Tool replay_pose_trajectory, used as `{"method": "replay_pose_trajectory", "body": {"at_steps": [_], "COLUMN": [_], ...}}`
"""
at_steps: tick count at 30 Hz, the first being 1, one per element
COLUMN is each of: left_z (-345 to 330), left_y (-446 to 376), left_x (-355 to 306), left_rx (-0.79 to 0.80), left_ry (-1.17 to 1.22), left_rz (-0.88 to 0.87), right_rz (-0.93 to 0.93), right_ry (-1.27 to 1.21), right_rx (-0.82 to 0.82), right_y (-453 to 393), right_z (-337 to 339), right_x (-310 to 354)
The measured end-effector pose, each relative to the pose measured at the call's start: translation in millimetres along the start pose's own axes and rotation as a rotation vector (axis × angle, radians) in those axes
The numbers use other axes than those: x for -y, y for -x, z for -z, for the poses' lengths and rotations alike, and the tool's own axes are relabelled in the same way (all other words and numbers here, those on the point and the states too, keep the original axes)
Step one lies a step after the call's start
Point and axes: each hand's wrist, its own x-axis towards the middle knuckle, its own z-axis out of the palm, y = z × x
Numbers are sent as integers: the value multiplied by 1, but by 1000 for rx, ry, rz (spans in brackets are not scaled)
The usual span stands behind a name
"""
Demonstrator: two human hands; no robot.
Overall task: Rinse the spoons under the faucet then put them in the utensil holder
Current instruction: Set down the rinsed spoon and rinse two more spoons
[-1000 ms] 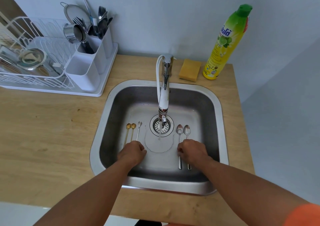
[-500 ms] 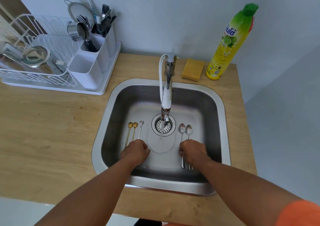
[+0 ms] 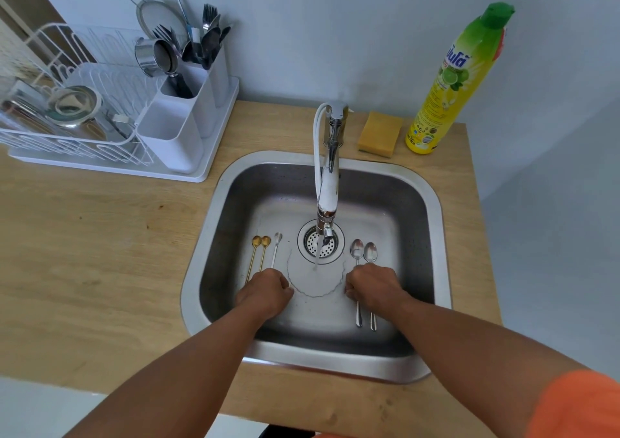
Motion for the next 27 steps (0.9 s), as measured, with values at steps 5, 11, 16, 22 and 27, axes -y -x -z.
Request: {"method": "replay_pose_trajectory", "body": {"at_steps": [5,11,16,22,27], "left_z": [5,4,-4,-8,-6], "left_y": [2,3,8,12,12], "left_x": [-4,-11,-17,-21,-19], "left_rx": [-26,-24,10,12,20], "left_ry": [-25,-14,-35,-67,-73], "left_rz": [-30,-35,-40,-53,-65], "right_rz": [48,33,81,74,86], "right_ry": [-69,-208,-24,33,73], "right_rx": [-34,-63,2,61,52], "right_y": [-28,-29,-12,-12,-19], "right_z": [15,18,19,14,15], "right_x": [18,-5,-27,-17,-14]}}
